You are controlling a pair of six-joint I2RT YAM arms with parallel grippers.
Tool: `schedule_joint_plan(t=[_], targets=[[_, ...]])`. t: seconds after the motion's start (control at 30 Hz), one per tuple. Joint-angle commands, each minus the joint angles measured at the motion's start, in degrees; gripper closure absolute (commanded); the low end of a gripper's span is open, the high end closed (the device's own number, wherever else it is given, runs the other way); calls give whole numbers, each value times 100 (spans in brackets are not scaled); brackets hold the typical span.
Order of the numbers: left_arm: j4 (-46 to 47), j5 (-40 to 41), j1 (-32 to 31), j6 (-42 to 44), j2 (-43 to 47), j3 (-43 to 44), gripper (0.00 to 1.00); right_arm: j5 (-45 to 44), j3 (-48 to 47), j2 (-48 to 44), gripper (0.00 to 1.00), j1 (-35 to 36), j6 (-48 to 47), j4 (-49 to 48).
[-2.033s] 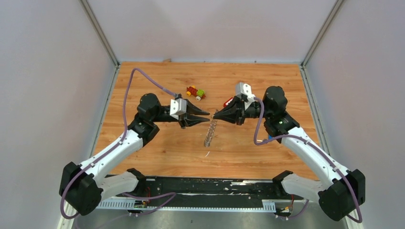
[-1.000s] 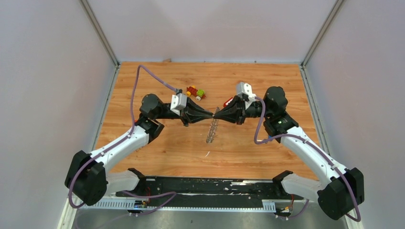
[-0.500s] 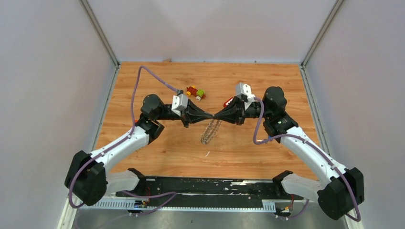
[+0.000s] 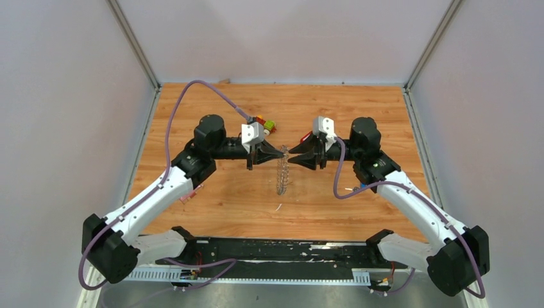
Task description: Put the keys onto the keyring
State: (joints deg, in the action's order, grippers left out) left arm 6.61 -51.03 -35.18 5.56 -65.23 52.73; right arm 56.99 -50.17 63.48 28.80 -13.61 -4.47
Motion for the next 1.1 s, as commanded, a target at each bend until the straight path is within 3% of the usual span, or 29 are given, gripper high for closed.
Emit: schedule_joint_plan(t=[0.0, 0.13, 0.3, 0.5, 0.77, 0.87, 1.07], targets=[[-2161, 841, -251, 1080, 168, 832, 100, -73, -63, -153, 68, -22, -400, 139], [-3117, 1416, -523, 1311, 10, 1378, 100, 45, -96, -162, 61, -8, -357, 139], [-3492, 1897, -800, 1231, -108, 1664, 100, 170, -97, -189, 63, 43, -327, 96], [-3316, 1824, -936, 1040, -159, 1662, 100, 367, -99, -145, 71, 122, -297, 69], [-2971, 1701, -947, 988, -129, 1420, 100, 719, -38, -75, 69, 206, -769, 399], [-2613, 1590, -974, 1420, 172, 1012, 100, 717, -43, -94, 70, 210, -1154, 815], [-2428, 1455, -982, 3134, 723, 329, 100, 485, -48, -289, 70, 212, -1901, 1481]])
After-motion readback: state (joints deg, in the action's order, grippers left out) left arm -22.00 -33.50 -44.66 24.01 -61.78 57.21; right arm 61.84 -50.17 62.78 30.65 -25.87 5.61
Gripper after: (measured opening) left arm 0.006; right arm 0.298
